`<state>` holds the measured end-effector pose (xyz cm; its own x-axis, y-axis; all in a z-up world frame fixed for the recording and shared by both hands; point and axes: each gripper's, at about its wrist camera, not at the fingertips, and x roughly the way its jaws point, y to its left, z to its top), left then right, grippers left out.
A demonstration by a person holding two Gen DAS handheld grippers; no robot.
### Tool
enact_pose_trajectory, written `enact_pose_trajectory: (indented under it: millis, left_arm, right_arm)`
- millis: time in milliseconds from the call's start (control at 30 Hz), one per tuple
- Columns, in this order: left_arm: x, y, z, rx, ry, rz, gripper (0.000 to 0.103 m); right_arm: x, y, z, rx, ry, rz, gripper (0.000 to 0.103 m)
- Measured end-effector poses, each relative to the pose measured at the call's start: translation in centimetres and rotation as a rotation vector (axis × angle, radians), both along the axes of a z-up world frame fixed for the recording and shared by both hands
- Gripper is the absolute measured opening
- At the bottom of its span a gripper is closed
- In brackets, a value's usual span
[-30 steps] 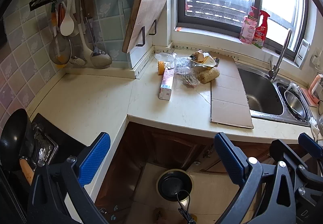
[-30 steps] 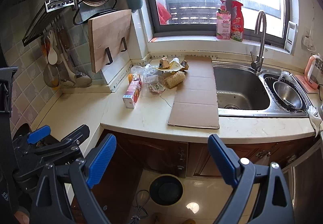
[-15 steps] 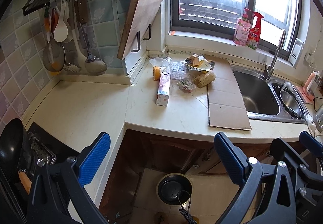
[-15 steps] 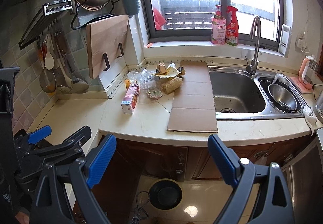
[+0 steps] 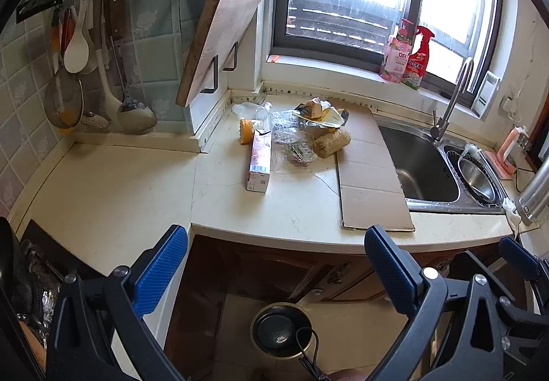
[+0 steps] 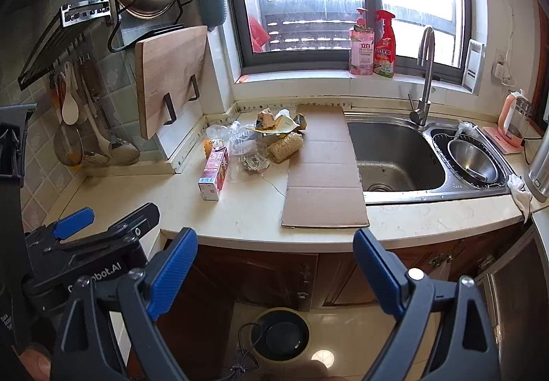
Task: Collect trash
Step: 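Move both tools toward the trash pile on the counter, then grasp the pink juice carton with left tool while right tool grasps clear plastic box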
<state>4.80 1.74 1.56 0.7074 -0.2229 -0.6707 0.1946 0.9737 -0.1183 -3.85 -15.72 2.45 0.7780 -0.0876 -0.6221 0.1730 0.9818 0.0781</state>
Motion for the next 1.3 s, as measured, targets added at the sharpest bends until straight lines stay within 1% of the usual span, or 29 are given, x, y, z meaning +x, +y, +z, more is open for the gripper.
enact_pose_trajectory:
  millis: [167,367,500,600,667,800,867,967,1067,1133,1233,1300]
  left_arm:
    - [2.0,-0.4,-0.5,-0.012,0.026,0.003,0.102]
    - [5.9,-0.9,-2.4,-0.044,0.091,0.046,0.102]
    - [9.3,-1.9,-3.4,-0.025,0.134,0.088,0.102]
    - [12.1,-2.9,-4.4,0.015,0.179,0.106,0.102]
    - [14.0,-3.4,-5.2,0.034,0.201,0.138,0.102]
    - [18.0,-3.8,-6.9,0.043,0.23,0.198,0.102]
    - [20.2,-3.6,-8.0,0.044,0.264,0.219,0.102]
    - [23.3,-3.7,-10.0,0.073,0.316,0.254,0.102]
    - [26.0,-3.9,-12.3,0.086,0.368,0.259,0.102]
    - [27.6,-3.9,-13.8,0.076,0.405,0.262,0.102]
    - [29.4,-3.9,-15.7,0.072,0.432,0.279,0.102]
    - [30.3,-4.0,-16.7,0.087,0.445,0.296,0.102]
  right_arm:
    - [1.7,-0.2,-0.1,-0.012,0.008,0.01,0.093]
    - [6.1,-1.2,-1.3,-0.001,0.045,0.075,0.093]
    - [10.3,-2.4,-1.9,0.024,0.074,0.144,0.093]
    - [13.8,-3.7,-2.2,0.051,0.087,0.192,0.092]
    - [16.5,-4.6,-2.9,0.072,0.109,0.231,0.09]
    - [21.5,-6.2,-4.9,0.097,0.166,0.294,0.085]
    - [23.7,-6.7,-6.1,0.107,0.192,0.323,0.083]
    - [27.1,-7.5,-7.9,0.142,0.24,0.366,0.08]
    - [30.6,-7.5,-10.0,0.203,0.296,0.424,0.074]
    - [32.8,-7.3,-11.7,0.245,0.336,0.463,0.073]
    - [35.1,-6.9,-14.1,0.303,0.381,0.497,0.072]
    - [36.6,-6.6,-15.7,0.342,0.415,0.509,0.068]
